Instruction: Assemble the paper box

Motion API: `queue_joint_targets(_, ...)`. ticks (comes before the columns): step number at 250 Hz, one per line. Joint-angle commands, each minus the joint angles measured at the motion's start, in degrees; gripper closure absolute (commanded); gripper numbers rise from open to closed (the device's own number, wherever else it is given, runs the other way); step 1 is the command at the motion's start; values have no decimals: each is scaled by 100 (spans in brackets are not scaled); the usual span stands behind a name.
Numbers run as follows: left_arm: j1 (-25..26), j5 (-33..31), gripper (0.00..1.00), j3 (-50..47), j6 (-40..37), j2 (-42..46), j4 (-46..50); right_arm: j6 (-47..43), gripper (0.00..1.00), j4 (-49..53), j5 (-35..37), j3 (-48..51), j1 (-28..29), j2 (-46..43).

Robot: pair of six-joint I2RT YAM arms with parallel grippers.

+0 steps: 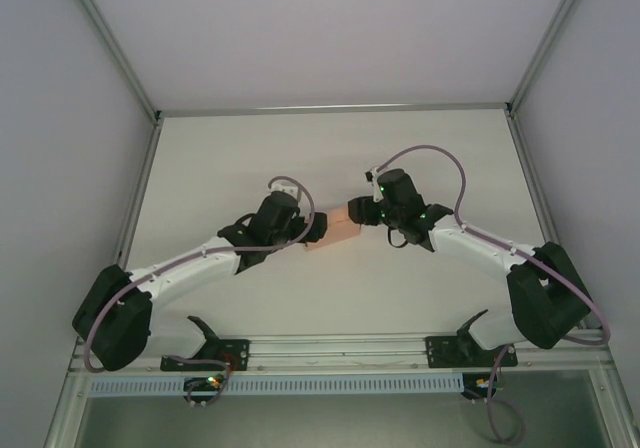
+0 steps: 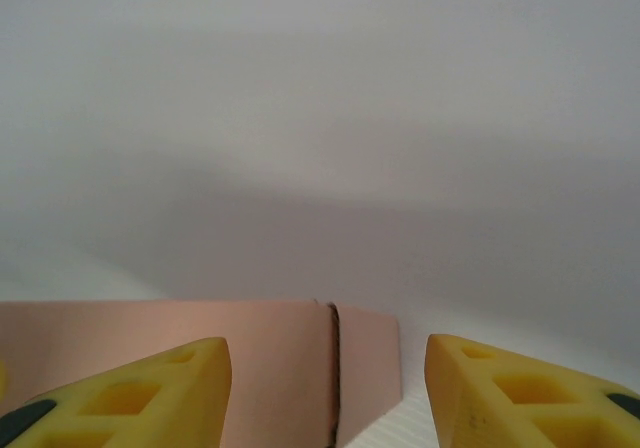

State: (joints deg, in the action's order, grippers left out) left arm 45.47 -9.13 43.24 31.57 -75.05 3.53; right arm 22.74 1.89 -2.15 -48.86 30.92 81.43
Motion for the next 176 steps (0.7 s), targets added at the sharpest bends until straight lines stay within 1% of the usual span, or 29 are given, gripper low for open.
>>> queue_joint_targets(1,-220,194,0,215,-61,121,135,20,45,306,-107,-279,-37,40)
queue_joint_targets(22,-238,286,0,76,98,295,276,20,41,430,-126,-296,-55,71)
queue_joint_targets(41,-245,398,0,-238,293,573,292,-43,42,444,-198,-209,-92,75)
queue_joint_targets(63,-317,660,1,-654,572,867,93,-120,42,460,-357,-139,-129,95)
queue_joint_targets(80,-384,870,7,-960,740,963,-221,-171,42,496,-475,-141,-149,172)
queue_joint_targets(91,-450,946,8,-1136,855,957,-422,-167,42,524,-479,-158,-165,251)
queue_joint_targets(114,-624,1232,13,-1320,999,837,-863,-134,43,499,-537,-176,-186,421)
queue_joint_targets(127,-667,1335,15,-1370,1049,753,-1076,-117,48,453,-598,-176,-202,522)
queue_joint_targets(139,-700,1378,16,-1398,1098,687,-1201,-96,50,455,-649,-183,-212,596)
queue_joint_targets(157,-786,1494,22,-1464,1198,591,-1321,-69,51,479,-689,-157,-225,675)
queue_joint_targets(176,-843,1628,36,-1591,1314,537,-1461,-35,52,490,-673,-83,-240,704)
